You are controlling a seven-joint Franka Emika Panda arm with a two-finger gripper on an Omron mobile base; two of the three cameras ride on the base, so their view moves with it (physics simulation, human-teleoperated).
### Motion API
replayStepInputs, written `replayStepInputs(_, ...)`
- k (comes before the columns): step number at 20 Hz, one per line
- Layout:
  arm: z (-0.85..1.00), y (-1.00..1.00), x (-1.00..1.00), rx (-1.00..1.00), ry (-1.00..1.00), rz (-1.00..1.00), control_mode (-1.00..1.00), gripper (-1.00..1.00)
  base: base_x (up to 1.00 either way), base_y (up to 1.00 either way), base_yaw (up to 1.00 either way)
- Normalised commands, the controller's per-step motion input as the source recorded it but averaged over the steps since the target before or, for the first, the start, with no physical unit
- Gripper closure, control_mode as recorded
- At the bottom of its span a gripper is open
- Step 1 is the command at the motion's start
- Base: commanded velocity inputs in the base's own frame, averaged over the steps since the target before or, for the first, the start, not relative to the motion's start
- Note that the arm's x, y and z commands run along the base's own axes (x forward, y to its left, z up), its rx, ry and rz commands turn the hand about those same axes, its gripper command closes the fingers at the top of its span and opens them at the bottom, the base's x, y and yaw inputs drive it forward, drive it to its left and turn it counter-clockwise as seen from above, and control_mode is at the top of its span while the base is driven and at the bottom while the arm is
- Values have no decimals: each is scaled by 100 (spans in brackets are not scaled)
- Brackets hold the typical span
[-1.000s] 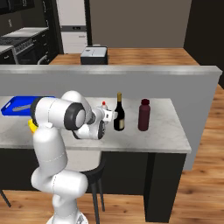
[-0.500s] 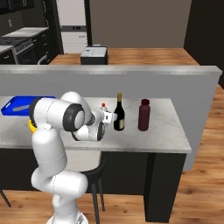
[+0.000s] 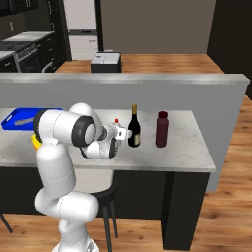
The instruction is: Place the drinks on the dining counter in a tight cluster.
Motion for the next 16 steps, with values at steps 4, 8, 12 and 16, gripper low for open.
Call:
replayStepInputs(4, -19, 0, 0, 0, -3, 0, -100, 100, 0, 0, 0)
replayStepInputs(8, -7, 0, 0, 0, -14, 0, -100, 100, 0, 0, 0)
replayStepInputs(12, -12, 0, 0, 0, -16, 0, -100, 100, 0, 0, 0)
replayStepInputs(16, -5, 0, 0, 0, -11, 0, -100, 100, 0, 0, 0)
